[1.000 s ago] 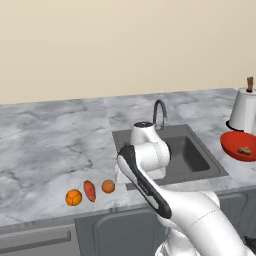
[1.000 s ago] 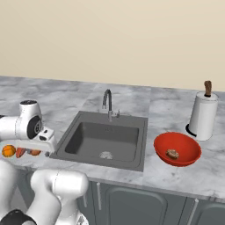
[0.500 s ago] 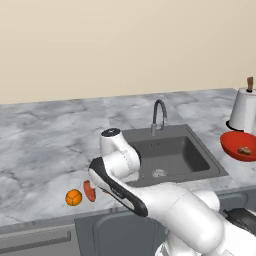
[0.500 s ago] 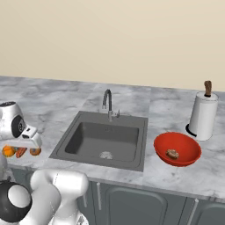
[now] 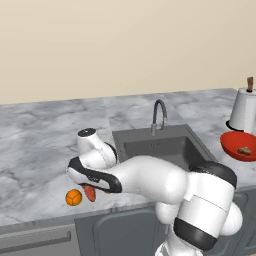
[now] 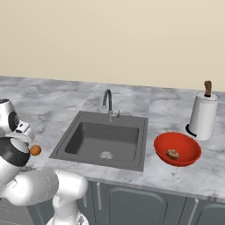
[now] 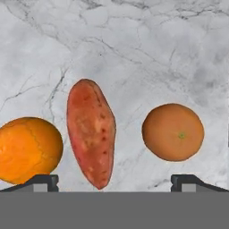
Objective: There is a mixed pile of frozen fruits and vegetables on the counter. Locate all the frozen vegetables and place the items in a bowl on the counter. Take all the frozen fruits and defrost them in a running sink.
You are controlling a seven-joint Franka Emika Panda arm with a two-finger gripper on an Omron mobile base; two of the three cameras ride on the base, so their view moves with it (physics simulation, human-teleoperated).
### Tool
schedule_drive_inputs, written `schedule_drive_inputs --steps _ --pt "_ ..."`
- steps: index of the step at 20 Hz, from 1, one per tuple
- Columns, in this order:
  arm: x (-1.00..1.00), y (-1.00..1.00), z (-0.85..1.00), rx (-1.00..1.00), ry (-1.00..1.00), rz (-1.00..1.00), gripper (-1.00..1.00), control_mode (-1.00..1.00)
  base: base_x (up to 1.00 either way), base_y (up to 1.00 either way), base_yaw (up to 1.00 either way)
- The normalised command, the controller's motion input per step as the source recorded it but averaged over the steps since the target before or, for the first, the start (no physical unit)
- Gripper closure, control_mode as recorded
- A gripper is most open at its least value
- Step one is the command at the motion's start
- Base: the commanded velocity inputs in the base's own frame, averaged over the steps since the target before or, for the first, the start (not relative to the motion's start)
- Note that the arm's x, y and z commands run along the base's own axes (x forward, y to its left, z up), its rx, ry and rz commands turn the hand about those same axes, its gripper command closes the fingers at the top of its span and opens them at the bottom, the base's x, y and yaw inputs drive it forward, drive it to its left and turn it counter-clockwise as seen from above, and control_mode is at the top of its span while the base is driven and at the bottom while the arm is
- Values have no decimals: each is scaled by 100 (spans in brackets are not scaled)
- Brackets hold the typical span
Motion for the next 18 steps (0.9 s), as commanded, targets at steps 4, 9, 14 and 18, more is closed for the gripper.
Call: schedule_drive_inputs --steps 4,9,14,18 --pt "48 34 -27 0 4 0 -100 -100 0 0 0" --pt "20 6 -39 0 4 -3 -100 -100 0 0 0" --pt "-16 -1 -23 -2 8 -7 -100 -100 0 0 0" --pt "-17 -8 -18 -1 8 -8 -100 -100 0 0 0"
